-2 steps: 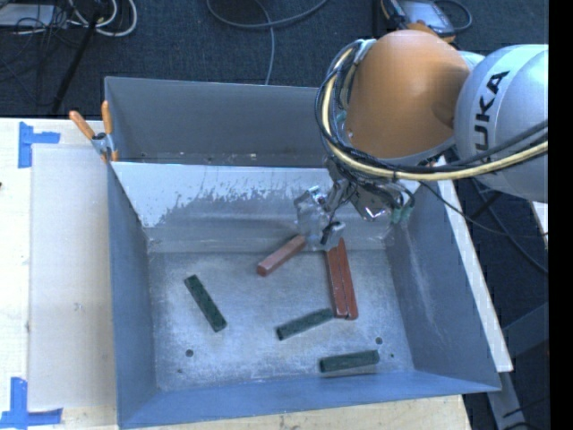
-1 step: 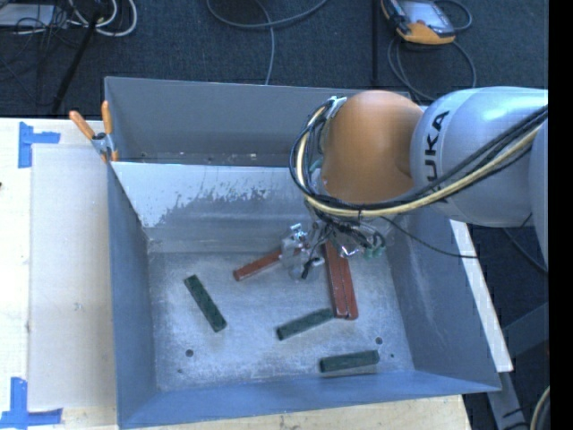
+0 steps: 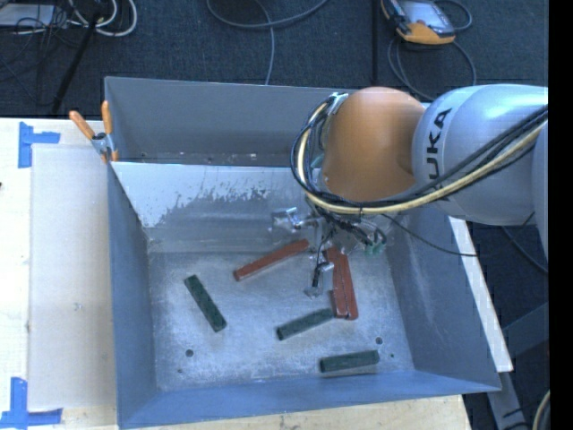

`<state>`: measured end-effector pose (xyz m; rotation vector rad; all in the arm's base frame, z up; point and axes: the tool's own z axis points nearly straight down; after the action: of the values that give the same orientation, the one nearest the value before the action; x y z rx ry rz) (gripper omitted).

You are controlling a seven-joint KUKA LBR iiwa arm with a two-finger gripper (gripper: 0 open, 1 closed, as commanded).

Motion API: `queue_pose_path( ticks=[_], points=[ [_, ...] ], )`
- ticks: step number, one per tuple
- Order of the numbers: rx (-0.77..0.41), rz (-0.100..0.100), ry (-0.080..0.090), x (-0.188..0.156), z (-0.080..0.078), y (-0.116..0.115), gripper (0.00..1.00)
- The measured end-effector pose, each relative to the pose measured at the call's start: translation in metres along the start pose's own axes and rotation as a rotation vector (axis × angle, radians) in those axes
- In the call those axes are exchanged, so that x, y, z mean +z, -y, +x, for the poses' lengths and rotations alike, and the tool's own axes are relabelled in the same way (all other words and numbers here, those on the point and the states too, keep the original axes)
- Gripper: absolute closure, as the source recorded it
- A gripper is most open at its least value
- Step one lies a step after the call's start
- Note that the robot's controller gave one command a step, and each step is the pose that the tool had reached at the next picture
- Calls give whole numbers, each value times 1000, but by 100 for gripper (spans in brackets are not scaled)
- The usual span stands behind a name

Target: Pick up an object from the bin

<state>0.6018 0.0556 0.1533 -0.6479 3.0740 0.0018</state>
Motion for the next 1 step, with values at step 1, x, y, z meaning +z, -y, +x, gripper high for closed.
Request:
queue_pose_path(
  ticks=[1],
  points=[
    [73, -1, -3, 84, -5, 23, 0]
  ],
)
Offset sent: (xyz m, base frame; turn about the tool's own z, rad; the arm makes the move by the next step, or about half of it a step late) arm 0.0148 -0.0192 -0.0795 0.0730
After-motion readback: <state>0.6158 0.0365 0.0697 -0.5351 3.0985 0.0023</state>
